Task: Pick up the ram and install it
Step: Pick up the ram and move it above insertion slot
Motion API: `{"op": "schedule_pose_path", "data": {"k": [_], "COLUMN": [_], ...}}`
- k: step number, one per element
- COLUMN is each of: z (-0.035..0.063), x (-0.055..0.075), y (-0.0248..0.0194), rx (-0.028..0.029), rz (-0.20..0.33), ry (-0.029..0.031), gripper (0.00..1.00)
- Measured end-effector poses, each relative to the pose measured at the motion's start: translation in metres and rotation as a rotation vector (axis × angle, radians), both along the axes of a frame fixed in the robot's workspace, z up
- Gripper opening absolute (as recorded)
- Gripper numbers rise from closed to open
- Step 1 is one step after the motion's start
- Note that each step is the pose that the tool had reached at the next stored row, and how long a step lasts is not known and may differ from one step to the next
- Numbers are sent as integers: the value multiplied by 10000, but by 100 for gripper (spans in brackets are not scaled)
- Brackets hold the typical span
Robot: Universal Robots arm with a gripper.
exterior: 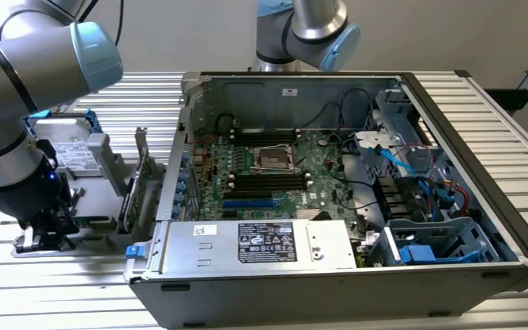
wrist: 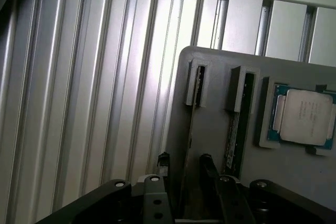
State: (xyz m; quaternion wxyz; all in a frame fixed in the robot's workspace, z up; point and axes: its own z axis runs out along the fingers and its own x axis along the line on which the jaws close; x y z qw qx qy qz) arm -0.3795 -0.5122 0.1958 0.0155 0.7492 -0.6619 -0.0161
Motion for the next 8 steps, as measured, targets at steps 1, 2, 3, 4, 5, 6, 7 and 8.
{"op": "schedule_pose_path", "data": {"k": [1,2,3,4,5,6,7,8], "z": [-9,-12,-13,-13,-14,-14,-16,-17], "x": [0,0,0,0,0,0,1,1], "y": [0,0,0,0,0,0,0,1], "rx": [0,-1,-1,-2,-5,-5,-4,-4], "rz": [-45,-81,-114,-116,-117,-117,-133,-185], "ry": [0,2,3,2,2,1,0,-1], "gripper": [36,36,36,36,36,36,36,36]}}
